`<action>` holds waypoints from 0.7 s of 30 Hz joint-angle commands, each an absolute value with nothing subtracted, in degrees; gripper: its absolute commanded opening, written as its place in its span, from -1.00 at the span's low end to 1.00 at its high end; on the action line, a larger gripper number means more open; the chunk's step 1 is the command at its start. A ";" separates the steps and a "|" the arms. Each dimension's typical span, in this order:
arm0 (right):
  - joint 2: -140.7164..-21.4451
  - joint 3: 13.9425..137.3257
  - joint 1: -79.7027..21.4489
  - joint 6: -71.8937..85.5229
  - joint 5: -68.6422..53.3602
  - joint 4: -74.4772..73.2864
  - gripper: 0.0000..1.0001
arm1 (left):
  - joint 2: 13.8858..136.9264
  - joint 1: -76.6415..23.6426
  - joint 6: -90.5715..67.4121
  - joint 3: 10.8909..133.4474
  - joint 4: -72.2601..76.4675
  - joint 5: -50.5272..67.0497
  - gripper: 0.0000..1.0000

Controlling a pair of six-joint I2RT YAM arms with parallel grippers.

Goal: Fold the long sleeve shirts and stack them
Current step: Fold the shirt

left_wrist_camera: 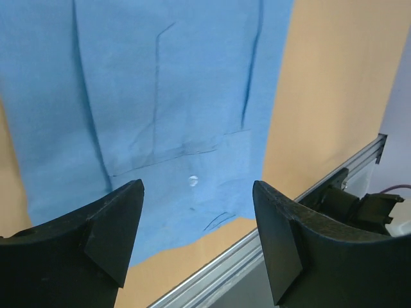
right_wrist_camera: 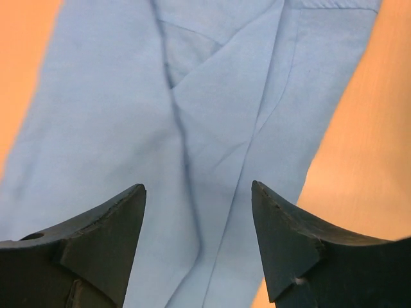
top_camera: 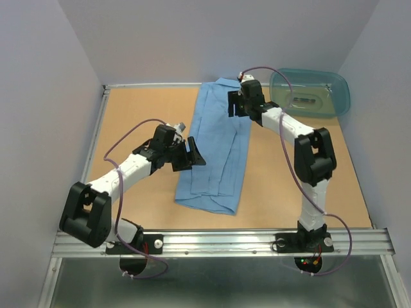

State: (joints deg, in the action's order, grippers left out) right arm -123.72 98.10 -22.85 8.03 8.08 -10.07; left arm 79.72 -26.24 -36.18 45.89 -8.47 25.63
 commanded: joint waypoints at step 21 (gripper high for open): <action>-86.06 45.90 -29.53 46.85 -13.29 9.84 0.31 | 81.82 -24.87 -33.83 37.19 -0.27 23.02 0.33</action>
